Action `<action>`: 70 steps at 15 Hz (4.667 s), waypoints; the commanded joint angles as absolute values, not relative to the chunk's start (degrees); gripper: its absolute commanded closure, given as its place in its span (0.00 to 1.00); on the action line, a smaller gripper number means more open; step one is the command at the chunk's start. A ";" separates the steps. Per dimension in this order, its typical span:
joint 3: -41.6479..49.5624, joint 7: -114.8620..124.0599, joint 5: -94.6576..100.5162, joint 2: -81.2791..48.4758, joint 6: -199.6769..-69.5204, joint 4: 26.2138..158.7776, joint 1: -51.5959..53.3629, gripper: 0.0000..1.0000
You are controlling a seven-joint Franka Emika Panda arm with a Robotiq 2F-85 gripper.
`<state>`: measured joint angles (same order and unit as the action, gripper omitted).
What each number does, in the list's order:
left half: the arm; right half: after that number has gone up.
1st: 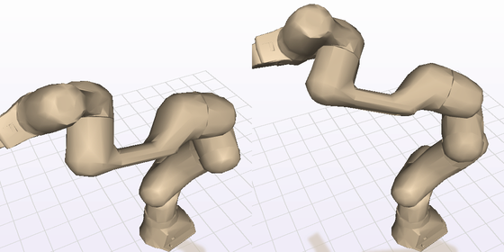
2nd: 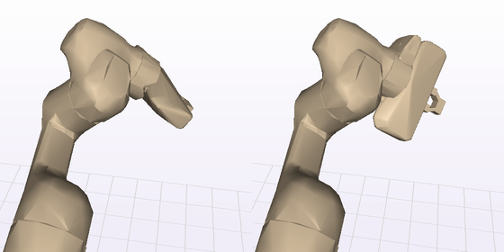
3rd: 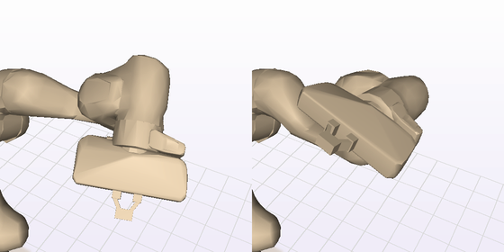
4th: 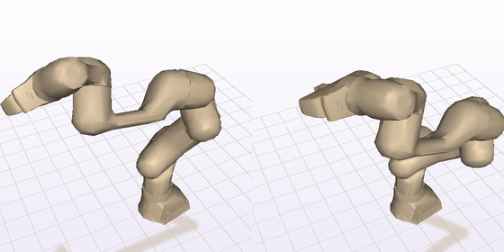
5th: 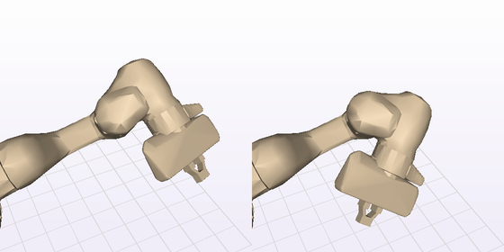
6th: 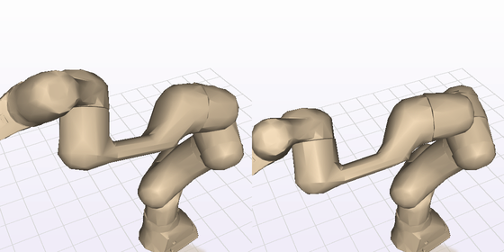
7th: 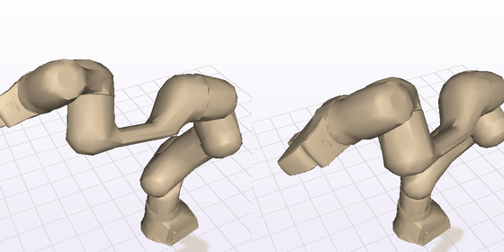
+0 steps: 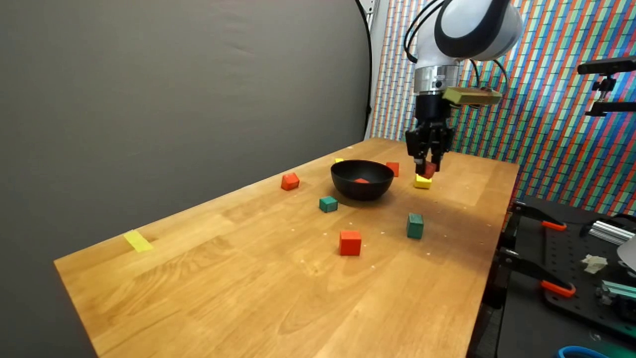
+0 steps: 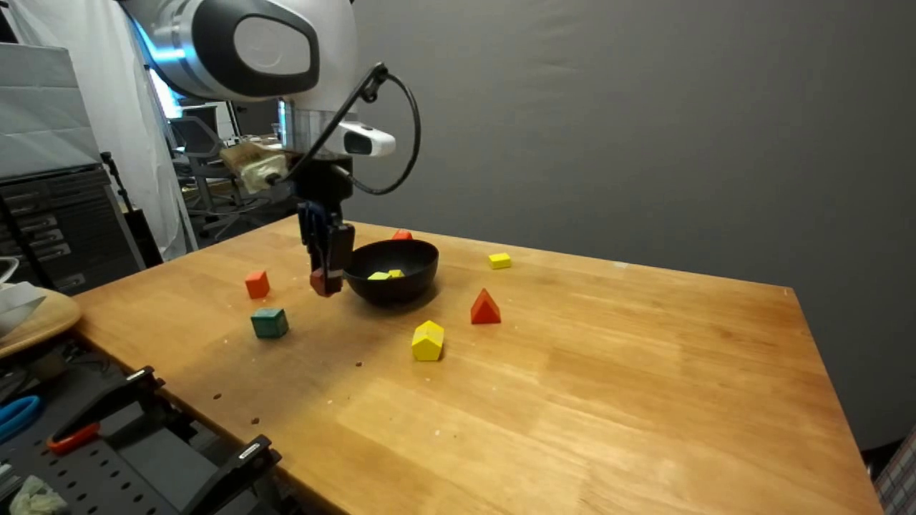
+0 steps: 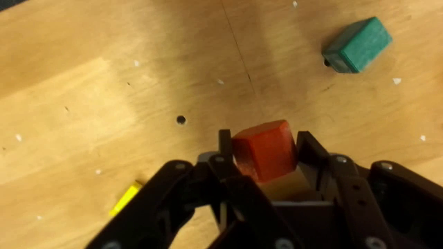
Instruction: Remove the blocks from the bowl
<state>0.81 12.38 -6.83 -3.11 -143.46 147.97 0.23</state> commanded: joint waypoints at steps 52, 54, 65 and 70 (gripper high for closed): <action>-2.87 0.53 -4.61 -34.61 -129.52 107.94 1.26 0.28; -2.71 0.50 -4.57 -35.44 -127.47 106.94 1.21 0.38; -3.06 0.18 -6.19 -35.47 -128.28 106.91 0.66 0.84; -2.42 0.78 -5.72 -29.59 -135.52 112.19 0.88 0.85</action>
